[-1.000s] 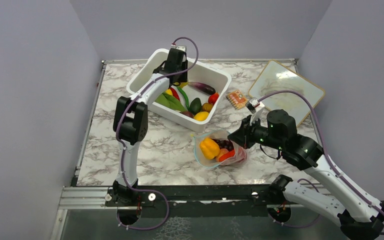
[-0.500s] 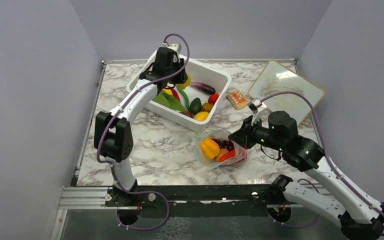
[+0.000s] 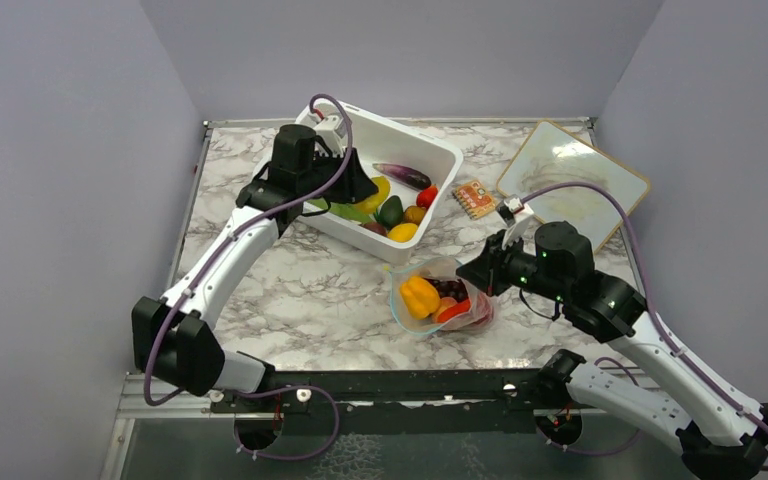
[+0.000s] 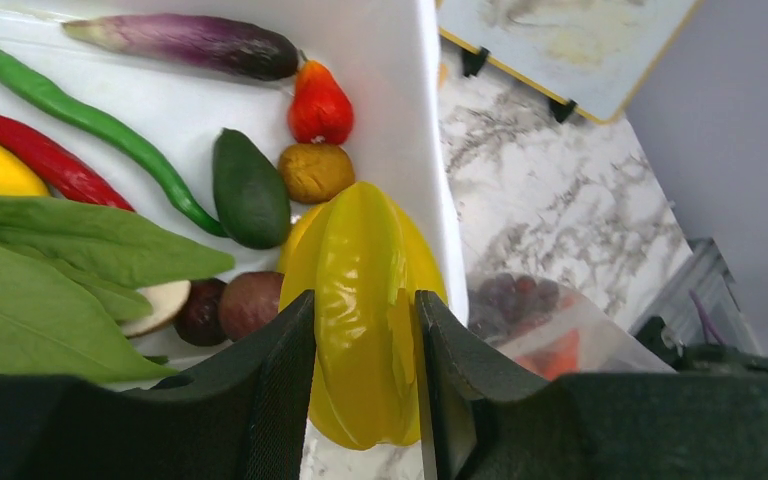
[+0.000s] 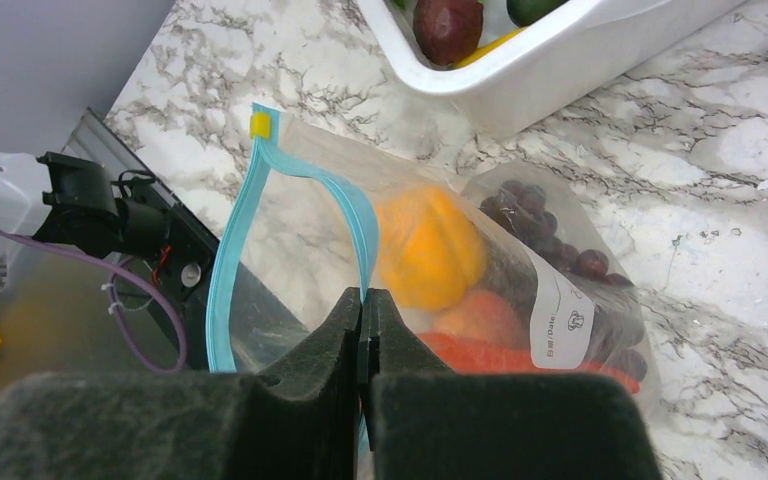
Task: Place the food in the zip-top bag and seal the zipper
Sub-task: Pick up the fake fruit from the bin, then place the fake fruit in the zipper food storage bag.
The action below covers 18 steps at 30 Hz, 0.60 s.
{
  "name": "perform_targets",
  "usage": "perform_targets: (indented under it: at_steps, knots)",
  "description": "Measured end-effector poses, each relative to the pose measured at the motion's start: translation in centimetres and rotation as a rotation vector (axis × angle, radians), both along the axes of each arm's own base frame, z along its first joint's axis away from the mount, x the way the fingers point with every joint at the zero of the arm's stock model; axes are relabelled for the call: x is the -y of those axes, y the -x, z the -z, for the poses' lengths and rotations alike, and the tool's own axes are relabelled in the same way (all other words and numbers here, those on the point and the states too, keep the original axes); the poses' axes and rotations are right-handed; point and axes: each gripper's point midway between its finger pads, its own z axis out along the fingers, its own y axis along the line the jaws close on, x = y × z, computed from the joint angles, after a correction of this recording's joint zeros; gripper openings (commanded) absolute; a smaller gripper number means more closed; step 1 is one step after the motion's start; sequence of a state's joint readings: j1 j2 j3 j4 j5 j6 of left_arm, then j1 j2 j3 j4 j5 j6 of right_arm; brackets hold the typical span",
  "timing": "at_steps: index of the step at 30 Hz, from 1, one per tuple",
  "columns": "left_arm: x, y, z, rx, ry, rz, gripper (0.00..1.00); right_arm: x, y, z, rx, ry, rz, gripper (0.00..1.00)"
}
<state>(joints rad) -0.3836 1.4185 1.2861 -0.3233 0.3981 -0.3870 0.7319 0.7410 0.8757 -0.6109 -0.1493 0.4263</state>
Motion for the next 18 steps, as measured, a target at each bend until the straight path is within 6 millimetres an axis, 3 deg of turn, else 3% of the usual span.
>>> perform_targets:
  at_steps: [12, 18]
  knots:
    - [1.1, 9.0, -1.6, -0.025, 0.146, 0.276, 0.27, -0.1, -0.7, 0.3, -0.009, 0.005, 0.028, 0.01]
    - [1.9, 12.2, -2.9, -0.047, 0.219, 0.407, 0.27, -0.3, -1.0, 0.6, -0.016, 0.013, 0.032, 0.01]
